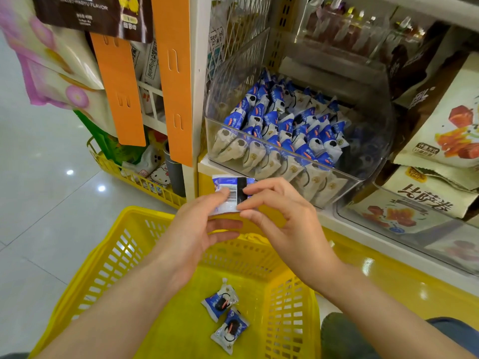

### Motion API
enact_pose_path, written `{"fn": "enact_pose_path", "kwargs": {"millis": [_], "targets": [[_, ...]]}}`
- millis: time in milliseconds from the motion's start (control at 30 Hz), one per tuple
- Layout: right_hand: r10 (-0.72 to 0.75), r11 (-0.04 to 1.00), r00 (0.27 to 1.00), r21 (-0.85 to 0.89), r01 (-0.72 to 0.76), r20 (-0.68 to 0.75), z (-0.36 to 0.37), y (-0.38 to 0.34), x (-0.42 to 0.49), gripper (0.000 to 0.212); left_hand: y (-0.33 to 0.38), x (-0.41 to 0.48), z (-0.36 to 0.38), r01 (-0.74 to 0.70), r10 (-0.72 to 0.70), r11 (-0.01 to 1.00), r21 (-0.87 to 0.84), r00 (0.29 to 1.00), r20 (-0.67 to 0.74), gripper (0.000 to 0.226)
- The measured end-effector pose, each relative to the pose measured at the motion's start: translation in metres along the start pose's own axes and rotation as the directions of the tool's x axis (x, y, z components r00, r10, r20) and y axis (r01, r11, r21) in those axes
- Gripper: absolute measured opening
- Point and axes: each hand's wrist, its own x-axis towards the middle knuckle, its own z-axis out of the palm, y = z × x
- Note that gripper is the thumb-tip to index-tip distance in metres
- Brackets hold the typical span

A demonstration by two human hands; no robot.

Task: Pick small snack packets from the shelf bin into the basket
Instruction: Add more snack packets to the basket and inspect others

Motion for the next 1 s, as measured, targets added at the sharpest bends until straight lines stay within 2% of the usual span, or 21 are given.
{"fn": "enact_pose_path", "kwargs": {"millis": [67, 167, 267, 333, 367, 433, 500, 567, 633, 800, 1000], "targets": [[0.095, 0.993, 0.995, 0.079, -0.092, -0.032, 0.0, -0.001, 0.001, 0.01, -0.002, 0.0, 0.001, -0.067, 0.071, 0.995, 0.067, 0.996, -0.057, 0.017], [0.349, 0.908, 0.936, 0.263, -0.325, -0.05, -0.002, 0.003, 0.007, 0.013, -0.004, 0.0, 0.002, -0.12, 0.134, 0.976, 0.183, 0.989, -0.064, 0.014], [0.546, 0.695, 0.83, 0.491, -0.525, 0.115, -0.003, 0.011, 0.012, 0.023, -0.009, 0.0, 0.004, -0.155, 0.163, 0.948, 0.277, 0.987, -0.004, 0.014], [0.594, 0.572, 0.777, 0.571, -0.589, 0.206, -0.005, 0.012, 0.013, 0.025, -0.01, -0.001, 0.005, -0.191, 0.191, 0.938, 0.289, 0.981, 0.03, 0.019], [0.592, 0.554, 0.771, 0.577, -0.6, 0.233, -0.006, 0.012, 0.013, 0.022, -0.01, -0.001, 0.006, -0.217, 0.213, 0.929, 0.301, 0.976, 0.048, 0.022], [0.581, 0.573, 0.783, 0.572, -0.587, 0.22, -0.005, 0.011, 0.013, 0.016, -0.012, 0.0, 0.006, -0.277, 0.274, 0.889, 0.364, 0.96, 0.062, 0.026], [0.578, 0.625, 0.807, 0.572, -0.532, 0.118, -0.002, 0.01, 0.013, 0.018, -0.016, 0.001, 0.005, -0.338, 0.366, 0.813, 0.473, 0.93, 0.036, 0.035], [0.545, 0.735, 0.838, 0.494, -0.464, -0.024, 0.002, 0.009, 0.012, 0.019, -0.018, 0.003, 0.004, -0.394, 0.46, 0.722, 0.569, 0.887, 0.031, 0.043], [0.479, 0.842, 0.87, 0.341, -0.418, -0.115, 0.005, 0.009, 0.01, 0.017, -0.02, 0.003, 0.005, -0.415, 0.486, 0.668, 0.617, 0.872, 0.06, 0.038], [0.345, 0.935, 0.931, 0.127, -0.33, -0.121, 0.009, 0.007, 0.005, 0.019, -0.022, 0.005, 0.005, -0.406, 0.474, 0.668, 0.624, 0.878, 0.064, 0.03], [0.227, 0.973, 0.965, -0.005, -0.229, -0.128, 0.004, 0.007, 0.005, 0.023, -0.02, 0.006, 0.006, -0.423, 0.452, 0.636, 0.645, 0.882, 0.132, 0.021]]}}
